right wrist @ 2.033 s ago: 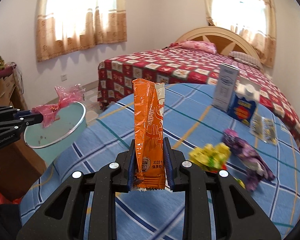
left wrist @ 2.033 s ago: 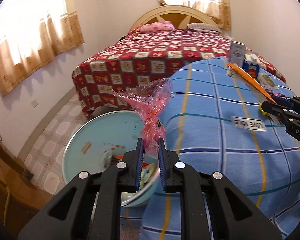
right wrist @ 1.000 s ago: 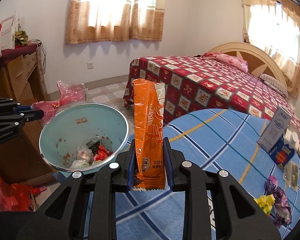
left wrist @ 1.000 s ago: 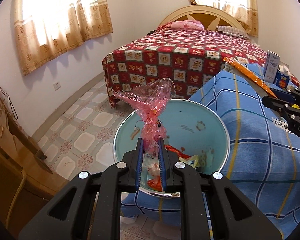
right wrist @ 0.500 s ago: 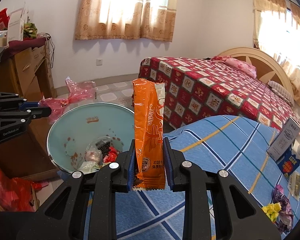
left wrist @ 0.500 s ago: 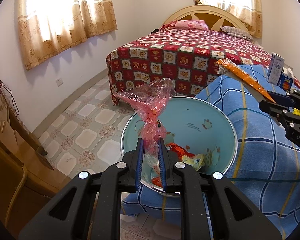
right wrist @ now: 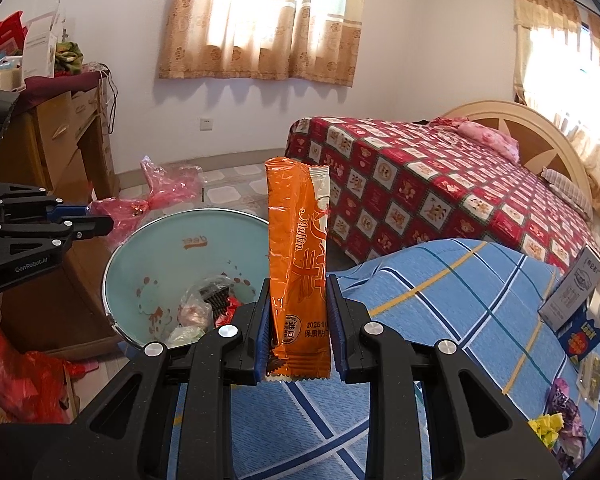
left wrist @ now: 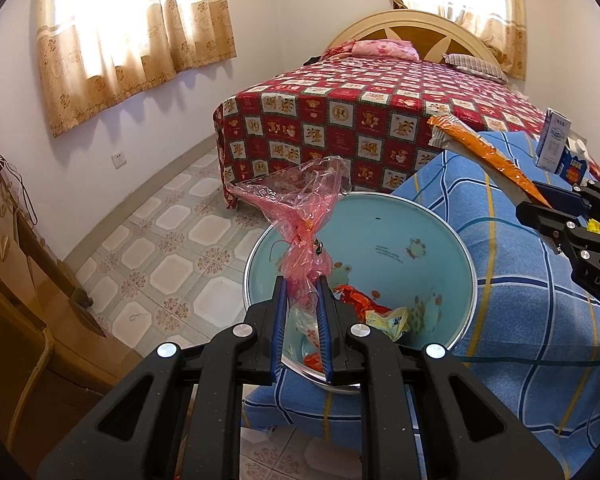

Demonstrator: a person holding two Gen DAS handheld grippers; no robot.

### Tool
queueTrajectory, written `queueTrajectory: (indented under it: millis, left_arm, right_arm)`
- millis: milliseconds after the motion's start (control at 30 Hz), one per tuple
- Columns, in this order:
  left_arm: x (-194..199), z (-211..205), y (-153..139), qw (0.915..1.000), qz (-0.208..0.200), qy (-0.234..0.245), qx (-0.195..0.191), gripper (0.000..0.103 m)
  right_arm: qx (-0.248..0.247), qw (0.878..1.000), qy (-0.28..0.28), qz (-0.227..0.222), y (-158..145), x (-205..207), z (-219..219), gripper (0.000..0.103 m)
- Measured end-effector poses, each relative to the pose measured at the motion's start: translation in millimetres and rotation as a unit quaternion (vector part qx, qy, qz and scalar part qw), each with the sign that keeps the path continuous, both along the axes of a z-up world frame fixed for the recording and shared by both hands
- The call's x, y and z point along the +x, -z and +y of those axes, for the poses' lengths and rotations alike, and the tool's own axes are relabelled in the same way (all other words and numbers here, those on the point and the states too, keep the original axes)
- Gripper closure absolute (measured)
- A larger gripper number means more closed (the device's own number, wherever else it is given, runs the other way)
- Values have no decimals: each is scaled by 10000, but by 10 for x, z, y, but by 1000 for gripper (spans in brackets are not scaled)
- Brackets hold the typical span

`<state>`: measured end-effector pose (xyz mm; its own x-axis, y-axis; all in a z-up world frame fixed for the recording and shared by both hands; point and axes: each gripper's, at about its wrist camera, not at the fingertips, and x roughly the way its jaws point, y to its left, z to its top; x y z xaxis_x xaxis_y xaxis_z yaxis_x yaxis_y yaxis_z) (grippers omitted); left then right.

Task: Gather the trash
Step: 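Carry the pink bag over the bin while the right tool carries the orange packet, then open both tools over the bin to drop the pink bag and orange packet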

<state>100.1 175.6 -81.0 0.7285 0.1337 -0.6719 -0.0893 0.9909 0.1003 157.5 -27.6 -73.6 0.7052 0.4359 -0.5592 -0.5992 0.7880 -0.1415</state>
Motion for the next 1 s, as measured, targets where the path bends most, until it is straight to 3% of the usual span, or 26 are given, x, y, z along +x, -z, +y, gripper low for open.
queueTrajectory:
  millis: [1000]
  left_arm:
    - [16, -67, 30, 10000, 6, 18, -35, 88]
  right_arm:
    - [-45, 9998, -182, 20, 11, -39, 108, 77]
